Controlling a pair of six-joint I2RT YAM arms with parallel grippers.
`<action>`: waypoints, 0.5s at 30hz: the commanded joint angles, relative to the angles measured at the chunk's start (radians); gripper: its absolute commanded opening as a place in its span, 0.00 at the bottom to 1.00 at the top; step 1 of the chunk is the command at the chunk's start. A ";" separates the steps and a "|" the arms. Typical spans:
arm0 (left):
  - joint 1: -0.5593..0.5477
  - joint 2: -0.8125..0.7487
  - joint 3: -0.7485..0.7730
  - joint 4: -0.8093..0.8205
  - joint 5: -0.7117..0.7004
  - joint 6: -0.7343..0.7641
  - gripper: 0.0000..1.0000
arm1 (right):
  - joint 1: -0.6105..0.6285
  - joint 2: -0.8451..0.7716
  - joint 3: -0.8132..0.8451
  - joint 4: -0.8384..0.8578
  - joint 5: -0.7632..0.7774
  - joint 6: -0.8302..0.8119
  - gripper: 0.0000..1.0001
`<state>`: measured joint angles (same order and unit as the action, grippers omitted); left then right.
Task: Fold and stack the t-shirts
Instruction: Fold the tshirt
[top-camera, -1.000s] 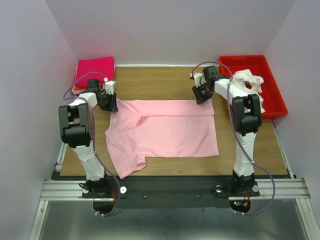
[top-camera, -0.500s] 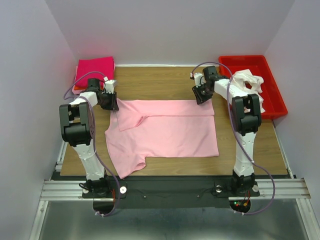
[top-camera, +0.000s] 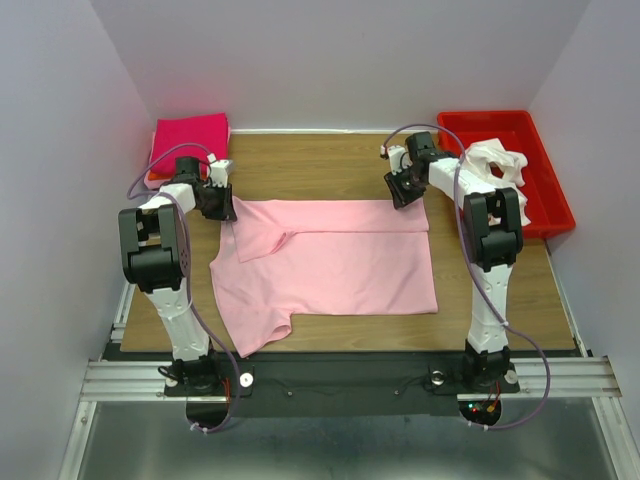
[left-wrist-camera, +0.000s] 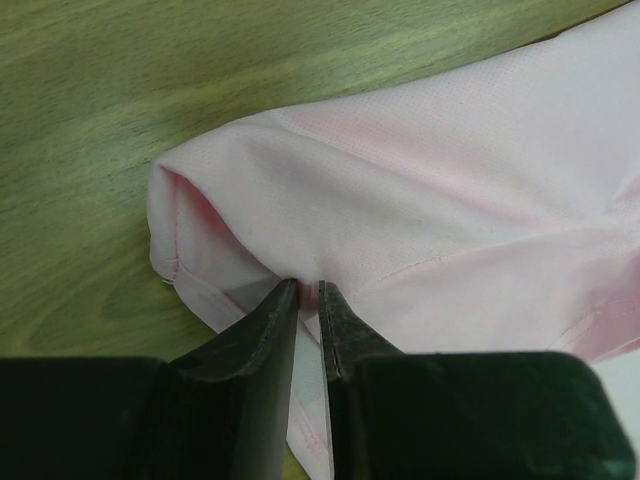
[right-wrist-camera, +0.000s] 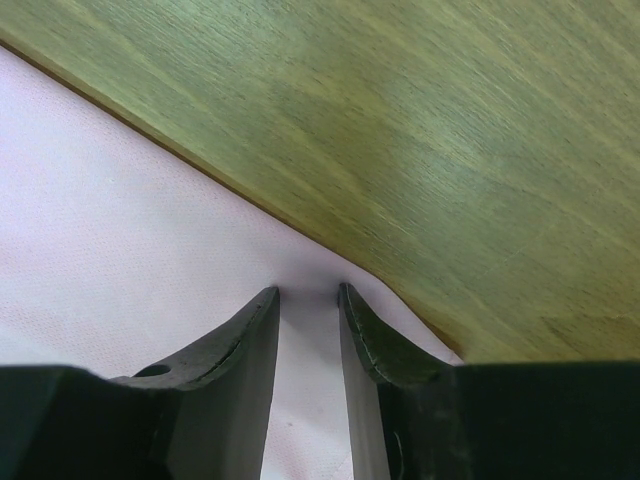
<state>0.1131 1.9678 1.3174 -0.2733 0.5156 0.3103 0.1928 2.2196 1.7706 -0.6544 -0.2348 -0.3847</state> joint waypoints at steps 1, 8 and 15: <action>0.003 0.014 0.034 -0.004 -0.005 -0.011 0.27 | -0.007 0.012 0.010 0.019 0.017 0.007 0.36; 0.003 0.013 0.037 -0.012 -0.002 -0.008 0.12 | -0.007 0.014 0.006 0.019 0.020 0.006 0.36; 0.008 -0.084 0.016 -0.073 -0.009 0.013 0.00 | -0.009 0.018 0.007 0.022 0.054 0.010 0.33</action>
<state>0.1135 1.9793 1.3251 -0.2821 0.5117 0.3038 0.1928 2.2200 1.7702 -0.6525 -0.2203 -0.3847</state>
